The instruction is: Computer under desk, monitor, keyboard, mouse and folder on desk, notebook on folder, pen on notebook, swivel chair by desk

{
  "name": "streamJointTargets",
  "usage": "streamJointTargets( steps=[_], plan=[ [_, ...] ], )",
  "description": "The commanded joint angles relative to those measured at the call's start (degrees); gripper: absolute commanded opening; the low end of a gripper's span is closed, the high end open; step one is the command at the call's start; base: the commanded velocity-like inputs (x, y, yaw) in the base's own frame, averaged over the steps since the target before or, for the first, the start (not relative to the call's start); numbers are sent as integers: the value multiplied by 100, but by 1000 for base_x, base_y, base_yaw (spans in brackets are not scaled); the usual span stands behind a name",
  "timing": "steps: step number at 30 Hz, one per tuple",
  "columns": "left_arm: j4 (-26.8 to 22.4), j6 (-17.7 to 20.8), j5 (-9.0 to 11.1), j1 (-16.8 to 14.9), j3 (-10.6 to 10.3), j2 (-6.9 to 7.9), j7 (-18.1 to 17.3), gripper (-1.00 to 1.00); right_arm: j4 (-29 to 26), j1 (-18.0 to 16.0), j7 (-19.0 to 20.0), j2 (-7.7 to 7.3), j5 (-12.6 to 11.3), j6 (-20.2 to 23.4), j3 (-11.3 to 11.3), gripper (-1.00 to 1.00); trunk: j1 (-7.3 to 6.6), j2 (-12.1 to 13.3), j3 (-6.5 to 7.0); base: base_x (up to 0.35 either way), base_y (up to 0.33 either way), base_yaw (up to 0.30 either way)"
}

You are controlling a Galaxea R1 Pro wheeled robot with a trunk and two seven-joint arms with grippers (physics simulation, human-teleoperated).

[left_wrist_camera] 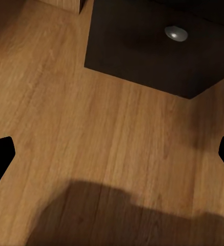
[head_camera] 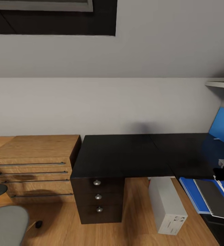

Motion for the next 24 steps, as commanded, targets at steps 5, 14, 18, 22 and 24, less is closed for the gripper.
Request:
streamJointTargets(
  steps=[5, 14, 18, 22, 24],
  plan=[
    [4, -19, 59, -3, -13, 4, -15, 100, -31, -7, 2, -3, -61, 29, 39, -100, 110, -206, -97, 0, 0, 0],
    [4, -21, 66, -3, -13, 3, -15, 100, -49, -8, 1, -9, -50, -101, 25, -100, 308, -567, -258, 0, 0, 0],
    [4, -19, 67, -4, -13, 3, -15, 100, -30, -10, 3, -7, -66, -328, 27, -100, 396, -727, -330, 0, 0, 0],
    [4, -17, 67, -4, -13, 1, -15, 100, -27, -7, 4, -4, -73, -389, 28, -100, 484, -887, -402, 0, 0, 0],
    [4, -18, 67, -3, -13, 0, -15, 100, -32, -7, 4, -3, -73, -404, 28, -100, 528, -968, -438, 0, 0, 0]
  ],
)
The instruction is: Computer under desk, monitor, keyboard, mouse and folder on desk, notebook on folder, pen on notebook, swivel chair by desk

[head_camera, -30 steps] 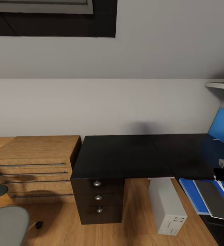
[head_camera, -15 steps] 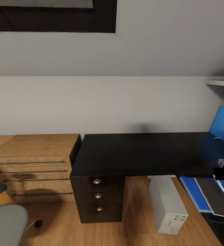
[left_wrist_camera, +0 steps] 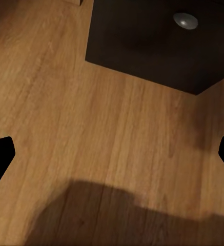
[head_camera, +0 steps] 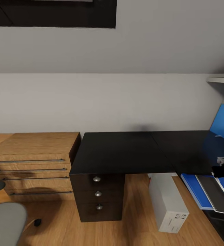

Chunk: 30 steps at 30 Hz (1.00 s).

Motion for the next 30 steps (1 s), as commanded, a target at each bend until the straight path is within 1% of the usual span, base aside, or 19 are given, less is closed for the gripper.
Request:
streamJointTargets(
  steps=[1, 3, 13, 24, 30],
  plan=[
    [4, -19, 59, -3, -14, 1, -15, 100, -9, -6, -6, -7, -66, 28, 45, -100, 22, -45, -25, 0, 0, 0],
    [4, -20, 59, -3, -14, 2, -15, 100, -11, -6, -6, -7, -66, 24, 45, -100, 66, -125, -61, 0, 0, 0],
    [4, -23, 59, -3, -12, 6, -15, 100, -15, -11, 4, -6, -66, 16, 46, -100, 66, -125, -61, 0, 0, 0],
    [4, -26, 59, -3, -13, 7, -15, 100, -14, -8, 11, -8, -52, 21, 46, -100, 308, -566, -258, 0, 0, 0],
    [4, -24, 58, -3, -14, 7, -15, 100, -12, -9, 12, -14, -45, 20, 46, -100, 308, -566, -258, 0, 0, 0]
  ],
)
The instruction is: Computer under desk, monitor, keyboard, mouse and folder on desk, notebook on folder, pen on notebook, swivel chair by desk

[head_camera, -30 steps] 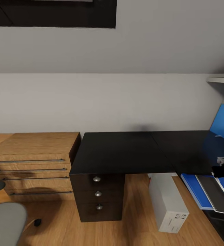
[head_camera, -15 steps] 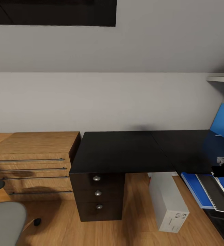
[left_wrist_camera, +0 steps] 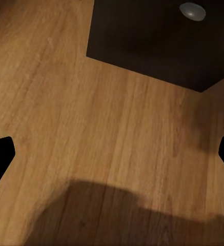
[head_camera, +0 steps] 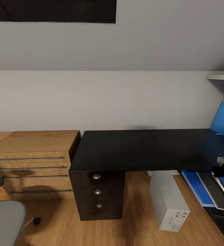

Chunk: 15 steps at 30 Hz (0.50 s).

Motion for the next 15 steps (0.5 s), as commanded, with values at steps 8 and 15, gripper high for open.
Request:
streamJointTargets(
  steps=[8, 15],
  plan=[
    [4, -21, 60, -3, -10, 2, -15, 100, -10, -5, -6, -8, -62, 30, 45, -100, 0, -3, -6, 0, 0, 0],
    [4, -22, 60, -4, -7, 2, -15, 100, -11, -5, -6, -8, -58, 28, 45, -100, 87, -163, -78, 0, 0, 0]
  ],
)
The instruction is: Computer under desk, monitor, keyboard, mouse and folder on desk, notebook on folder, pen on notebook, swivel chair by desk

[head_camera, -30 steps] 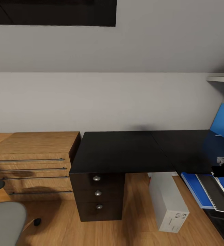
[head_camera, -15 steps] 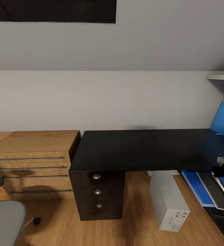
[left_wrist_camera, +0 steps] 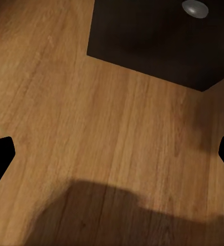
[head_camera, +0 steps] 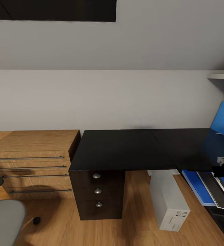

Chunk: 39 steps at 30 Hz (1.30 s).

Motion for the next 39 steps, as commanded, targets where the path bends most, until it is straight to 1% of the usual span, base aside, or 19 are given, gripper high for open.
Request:
streamJointTargets(
  steps=[1, 12, 22, 39],
  plan=[
    [4, -20, 59, -3, -14, 2, -17, 100, -7, -5, -6, -7, -65, 32, 45, -100, 0, -3, -6, 0, 0, 0],
    [4, -20, 67, -3, 12, 2, -24, 100, 0, -7, -6, -8, -61, 31, 45, -100, 0, -3, -6, 4, 0, 0],
    [5, -20, 64, -3, 15, 2, -24, 100, 9, -5, -6, -8, -61, 31, 45, -100, 0, -3, -6, 82, 0, 0],
    [7, -20, 68, -3, 15, 2, -24, 100, 10, -4, -6, -8, -54, 31, 45, -100, 0, -3, -6, 5, 0, 0]
  ],
)
